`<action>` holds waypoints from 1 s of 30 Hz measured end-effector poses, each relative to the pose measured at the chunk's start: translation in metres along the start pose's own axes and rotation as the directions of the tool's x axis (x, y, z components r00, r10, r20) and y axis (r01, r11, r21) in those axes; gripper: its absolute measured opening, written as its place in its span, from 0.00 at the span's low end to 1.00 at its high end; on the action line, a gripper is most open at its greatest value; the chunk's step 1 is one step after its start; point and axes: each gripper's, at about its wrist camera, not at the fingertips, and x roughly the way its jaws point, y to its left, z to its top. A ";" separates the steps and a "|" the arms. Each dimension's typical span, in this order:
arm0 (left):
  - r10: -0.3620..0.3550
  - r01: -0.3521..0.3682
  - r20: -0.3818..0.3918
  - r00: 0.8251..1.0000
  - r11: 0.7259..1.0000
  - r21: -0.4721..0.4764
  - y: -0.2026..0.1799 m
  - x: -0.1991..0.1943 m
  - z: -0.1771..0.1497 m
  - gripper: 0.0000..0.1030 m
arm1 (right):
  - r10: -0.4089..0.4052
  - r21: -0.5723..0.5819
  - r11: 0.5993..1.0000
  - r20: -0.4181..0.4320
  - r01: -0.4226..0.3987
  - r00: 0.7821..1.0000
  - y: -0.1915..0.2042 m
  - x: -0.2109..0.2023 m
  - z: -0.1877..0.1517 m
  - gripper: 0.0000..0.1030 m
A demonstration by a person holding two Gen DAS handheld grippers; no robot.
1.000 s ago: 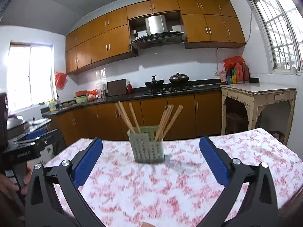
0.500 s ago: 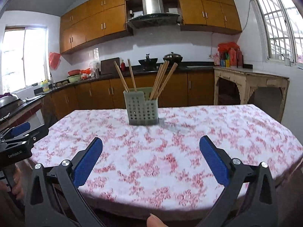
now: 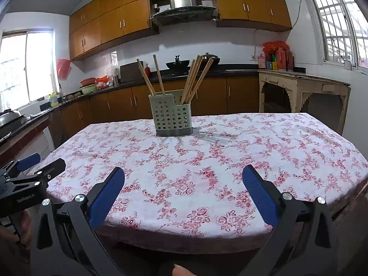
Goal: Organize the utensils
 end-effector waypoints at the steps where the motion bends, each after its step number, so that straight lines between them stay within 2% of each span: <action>1: 0.000 0.000 -0.002 1.000 1.000 0.000 0.000 0.001 -0.001 0.96 | 0.002 -0.003 1.000 -0.002 -0.002 1.000 0.001 0.000 -0.001 0.98; 11: -0.014 0.014 -0.002 1.000 1.000 -0.008 -0.003 0.000 -0.004 0.96 | -0.005 -0.003 1.000 0.012 0.005 1.000 0.005 -0.004 -0.003 0.98; 30: -0.021 0.021 -0.012 1.000 1.000 -0.022 -0.003 0.001 -0.006 0.96 | -0.004 0.036 0.999 -0.014 0.005 1.000 -0.002 -0.002 -0.004 0.98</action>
